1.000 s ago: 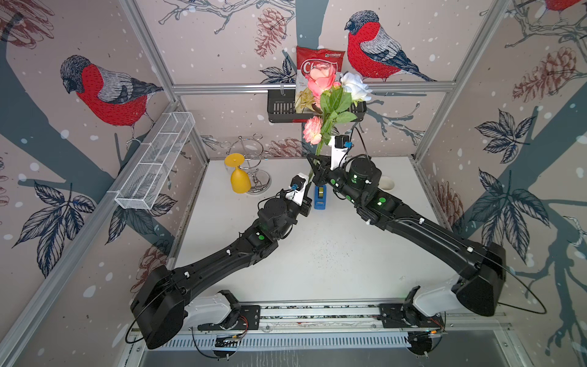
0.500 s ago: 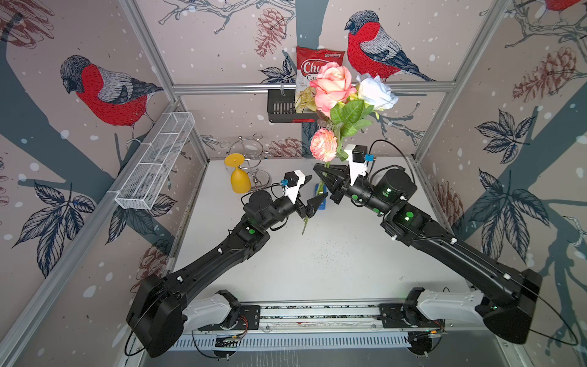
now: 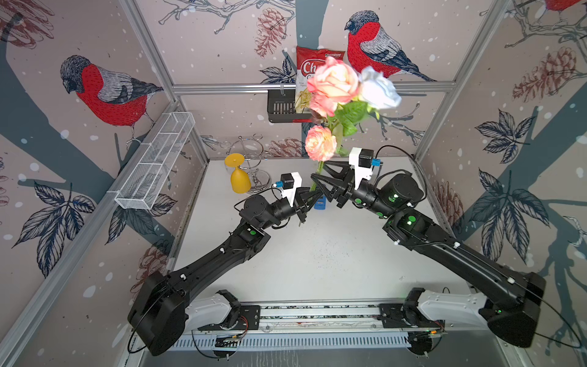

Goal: Wrap bouquets with tape
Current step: Wrap the tape around the bouquet.

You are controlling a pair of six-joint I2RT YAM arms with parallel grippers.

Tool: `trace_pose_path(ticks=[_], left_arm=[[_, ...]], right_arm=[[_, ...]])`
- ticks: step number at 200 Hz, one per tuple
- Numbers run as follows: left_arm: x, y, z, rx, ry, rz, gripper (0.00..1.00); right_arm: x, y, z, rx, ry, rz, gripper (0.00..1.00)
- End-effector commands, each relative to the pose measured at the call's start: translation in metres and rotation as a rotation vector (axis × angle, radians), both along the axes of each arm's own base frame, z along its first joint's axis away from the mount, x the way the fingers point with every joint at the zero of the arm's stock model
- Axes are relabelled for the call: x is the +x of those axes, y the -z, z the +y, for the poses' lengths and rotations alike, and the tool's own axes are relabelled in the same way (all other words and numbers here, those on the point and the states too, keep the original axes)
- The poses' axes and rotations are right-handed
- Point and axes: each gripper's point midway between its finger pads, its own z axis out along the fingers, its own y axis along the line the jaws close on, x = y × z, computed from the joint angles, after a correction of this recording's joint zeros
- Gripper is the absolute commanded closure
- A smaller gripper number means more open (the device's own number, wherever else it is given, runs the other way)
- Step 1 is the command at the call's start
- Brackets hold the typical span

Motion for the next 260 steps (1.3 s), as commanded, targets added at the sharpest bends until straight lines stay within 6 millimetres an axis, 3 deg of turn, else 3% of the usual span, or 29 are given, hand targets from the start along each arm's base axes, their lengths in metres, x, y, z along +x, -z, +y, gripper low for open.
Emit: trace_pose_path(ticks=[1, 46, 63, 75, 130, 153, 177, 209, 236, 260], left_arm=[[0.040, -0.002, 0.022, -0.035, -0.254, 0.058, 1.00], [0.059, 0.008, 0.037, -0.004, -0.418, 0.061, 1.00], [0.058, 0.009, 0.036, -0.009, -0.408, 0.056, 1.00], [0.054, 0.008, 0.035, -0.020, -0.389, 0.046, 1.00], [0.048, 0.003, 0.029, 0.005, -0.415, 0.004, 1.00], [0.047, 0.005, 0.023, 0.040, -0.431, -0.011, 1.00], [0.049, 0.005, 0.022, 0.037, -0.436, -0.014, 1.00], [0.062, 0.007, 0.031, 0.059, -0.526, -0.002, 1.00], [0.069, 0.009, 0.043, 0.074, -0.614, -0.004, 1.00], [0.069, 0.011, 0.041, 0.091, -0.609, -0.011, 1.00]], right_arm=[[0.039, 0.001, -0.026, 0.104, 0.239, 0.114, 0.09], [0.047, 0.005, -0.016, 0.117, 0.247, 0.135, 0.08], [0.050, -0.001, -0.016, 0.120, 0.261, 0.127, 0.09], [0.058, 0.009, -0.008, 0.088, 0.278, 0.127, 0.10], [0.081, 0.011, -0.034, 0.110, 0.370, 0.171, 0.14], [0.086, 0.017, -0.030, 0.080, 0.326, 0.193, 0.16], [0.080, 0.023, -0.013, 0.024, 0.246, 0.199, 0.18], [0.057, 0.025, 0.009, -0.024, 0.131, 0.177, 0.21], [0.052, 0.032, 0.014, -0.051, 0.128, 0.192, 0.24], [0.052, 0.036, 0.017, -0.052, 0.121, 0.204, 0.24]])
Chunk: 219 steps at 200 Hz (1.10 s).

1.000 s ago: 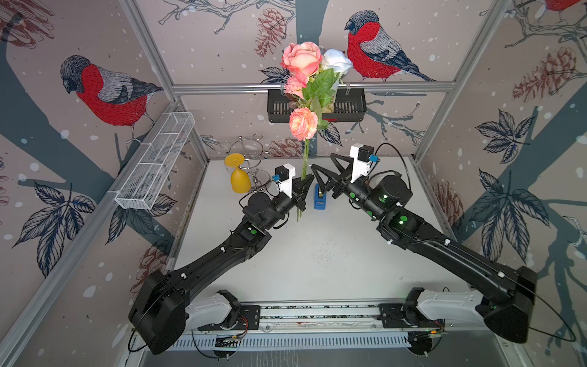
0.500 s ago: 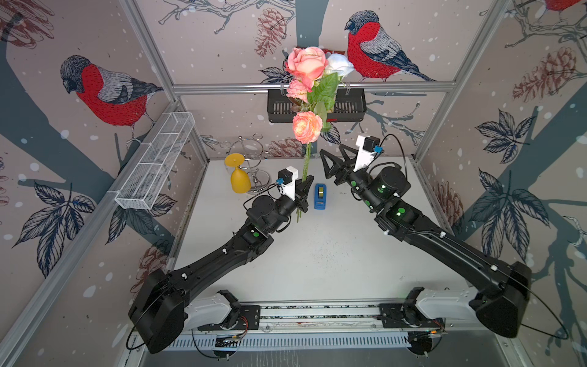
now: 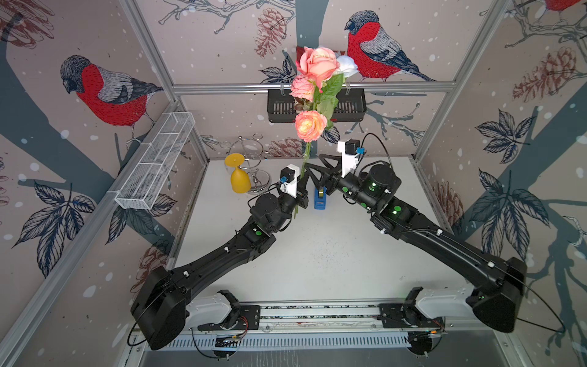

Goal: Wrap bouquets with tape
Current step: Wrap the tape around the bouquet.

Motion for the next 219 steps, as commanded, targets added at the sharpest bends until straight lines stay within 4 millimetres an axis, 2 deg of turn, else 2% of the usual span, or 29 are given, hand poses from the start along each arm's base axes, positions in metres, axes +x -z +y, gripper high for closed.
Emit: trace_pose_path(ticks=[1, 42, 68, 86, 109, 128, 163, 168, 181, 188, 204, 219], left_arm=[[0.002, -0.008, 0.005, 0.007, -0.040, -0.030, 1.00], [-0.007, -0.004, -0.006, 0.039, -0.022, -0.061, 1.00], [-0.004, -0.002, -0.003, 0.042, -0.053, -0.064, 1.00], [-0.002, 0.001, 0.003, 0.034, -0.099, -0.065, 1.00], [0.002, 0.002, 0.010, 0.030, -0.158, -0.068, 1.00], [0.003, 0.001, 0.010, 0.038, -0.168, -0.074, 1.00], [0.004, 0.002, -0.001, 0.067, -0.128, -0.056, 1.00], [0.005, 0.002, -0.003, 0.073, -0.115, -0.045, 0.92], [0.002, 0.001, -0.010, 0.083, -0.067, -0.031, 0.60], [0.000, 0.000, -0.014, 0.087, -0.028, -0.025, 0.50], [-0.013, -0.003, -0.025, 0.092, 0.133, -0.025, 0.37], [-0.025, -0.008, -0.026, 0.042, 0.275, -0.018, 0.33]], right_arm=[[-0.002, 0.002, 0.003, -0.009, -0.014, 0.002, 0.24], [0.016, 0.001, 0.007, 0.008, 0.047, 0.021, 0.23], [0.024, -0.001, 0.008, 0.030, 0.077, 0.031, 0.24], [0.024, -0.005, 0.005, 0.074, 0.085, 0.034, 0.29], [0.022, -0.007, 0.005, 0.107, 0.074, 0.040, 0.44], [0.022, -0.003, 0.011, 0.088, 0.052, 0.041, 0.66], [0.017, -0.006, 0.019, 0.064, 0.010, 0.015, 0.93], [0.016, -0.007, 0.019, 0.058, 0.004, 0.007, 0.96], [0.012, -0.010, 0.018, 0.034, -0.013, -0.017, 1.00], [0.008, -0.012, 0.017, 0.026, -0.031, -0.036, 1.00], [-0.006, -0.017, 0.011, 0.017, -0.108, -0.083, 1.00], [-0.022, -0.020, 0.004, 0.019, -0.191, -0.120, 1.00]])
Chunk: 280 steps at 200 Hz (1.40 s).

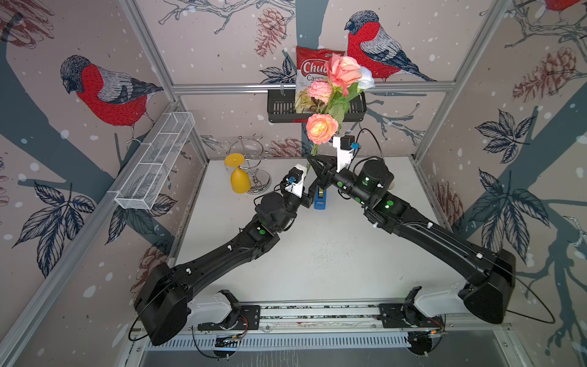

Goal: Wrap bouquets with tape
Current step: Wrap the tape around the bouquet.

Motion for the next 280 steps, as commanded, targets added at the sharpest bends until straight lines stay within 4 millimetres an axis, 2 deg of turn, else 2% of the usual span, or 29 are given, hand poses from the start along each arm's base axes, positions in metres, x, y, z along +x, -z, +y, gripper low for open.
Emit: trace_pose_path(ticks=[1, 26, 29, 34, 60, 74, 95, 110, 115, 134, 152, 154, 160, 174, 189, 219, 280], left_arm=[[-0.026, -0.005, -0.017, -0.042, 0.276, 0.024, 0.33], [-0.050, -0.011, -0.018, -0.100, 0.464, 0.010, 0.40], [-0.053, -0.011, -0.020, -0.102, 0.484, 0.009, 0.42], [-0.059, -0.011, -0.022, -0.107, 0.521, 0.007, 0.44], [-0.090, -0.018, -0.034, -0.138, 0.736, -0.009, 0.51], [-0.091, -0.022, -0.034, -0.171, 0.751, -0.012, 0.67], [-0.084, -0.027, -0.029, -0.201, 0.702, -0.020, 1.00], [-0.076, -0.031, -0.025, -0.223, 0.644, -0.018, 1.00], [-0.072, -0.031, -0.023, -0.228, 0.621, -0.016, 1.00], [-0.053, -0.027, -0.018, -0.217, 0.497, 0.010, 1.00], [-0.029, -0.017, -0.010, -0.183, 0.325, 0.037, 1.00], [-0.027, -0.016, -0.009, -0.178, 0.307, 0.039, 1.00], [-0.022, -0.014, -0.007, -0.161, 0.256, 0.040, 1.00], [-0.015, -0.008, -0.005, -0.124, 0.170, 0.037, 1.00], [-0.010, -0.005, -0.002, -0.114, 0.102, 0.041, 1.00], [0.003, -0.005, 0.012, -0.132, -0.020, 0.052, 1.00], [0.015, -0.001, 0.011, -0.102, -0.077, 0.084, 1.00]], right_arm=[[-0.032, -0.015, -0.005, 0.005, -0.158, -0.105, 1.00], [-0.058, -0.015, -0.010, -0.010, -0.277, -0.166, 1.00], [-0.065, -0.023, -0.016, 0.004, -0.283, -0.186, 1.00], [-0.070, -0.024, -0.017, 0.012, -0.298, -0.197, 1.00], [-0.085, -0.023, -0.015, 0.019, -0.379, -0.211, 1.00], [-0.090, -0.024, -0.014, 0.021, -0.402, -0.217, 1.00], [-0.086, -0.021, -0.015, 0.012, -0.367, -0.209, 1.00], [-0.076, -0.016, -0.014, -0.009, -0.305, -0.192, 1.00], [-0.071, -0.015, -0.014, -0.012, -0.274, -0.183, 0.96], [-0.040, -0.007, -0.019, -0.013, -0.095, -0.123, 0.88], [-0.015, -0.008, -0.029, 0.015, 0.049, -0.060, 0.87], [-0.010, 0.000, -0.025, 0.005, 0.056, -0.045, 0.87], [-0.005, 0.001, -0.023, 0.009, 0.071, -0.034, 0.85], [0.000, 0.000, -0.020, 0.025, 0.086, -0.029, 0.84], [0.006, 0.000, -0.018, 0.036, 0.117, -0.017, 0.76], [0.017, 0.002, -0.015, 0.059, 0.169, 0.018, 0.75], [0.018, 0.003, 0.009, 0.051, 0.113, 0.045, 0.67]])
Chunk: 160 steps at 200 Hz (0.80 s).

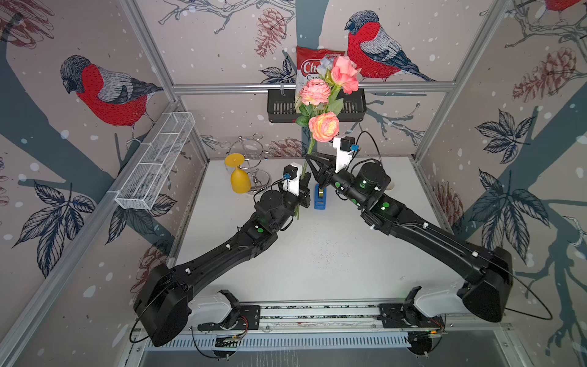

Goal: Wrap bouquets with tape
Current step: Wrap the tape around the bouquet.

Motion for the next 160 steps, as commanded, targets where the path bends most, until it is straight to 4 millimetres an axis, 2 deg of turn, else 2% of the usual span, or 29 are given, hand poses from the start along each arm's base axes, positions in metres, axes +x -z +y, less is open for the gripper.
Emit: trace_pose_path(ticks=[1, 28, 68, 96, 121, 160], left_arm=[[0.006, -0.014, 0.007, -0.025, -0.056, -0.029, 1.00], [0.009, -0.014, 0.006, -0.024, -0.066, -0.018, 1.00], [0.011, -0.008, 0.004, -0.011, -0.063, -0.003, 1.00], [0.013, -0.004, 0.002, 0.009, -0.060, 0.011, 1.00], [0.012, -0.006, 0.002, 0.009, -0.056, 0.006, 1.00], [0.012, -0.010, 0.003, 0.003, -0.060, 0.010, 1.00]], right_arm=[[0.003, 0.001, 0.002, 0.009, 0.017, 0.024, 0.66], [0.003, 0.003, 0.010, 0.012, 0.006, 0.045, 0.62], [-0.002, -0.001, 0.012, 0.022, -0.006, 0.033, 0.62], [0.005, 0.001, 0.014, -0.006, 0.028, 0.043, 0.69], [0.015, 0.006, 0.018, -0.044, 0.065, 0.071, 0.70], [0.025, 0.011, 0.026, -0.107, 0.078, 0.099, 0.93]])
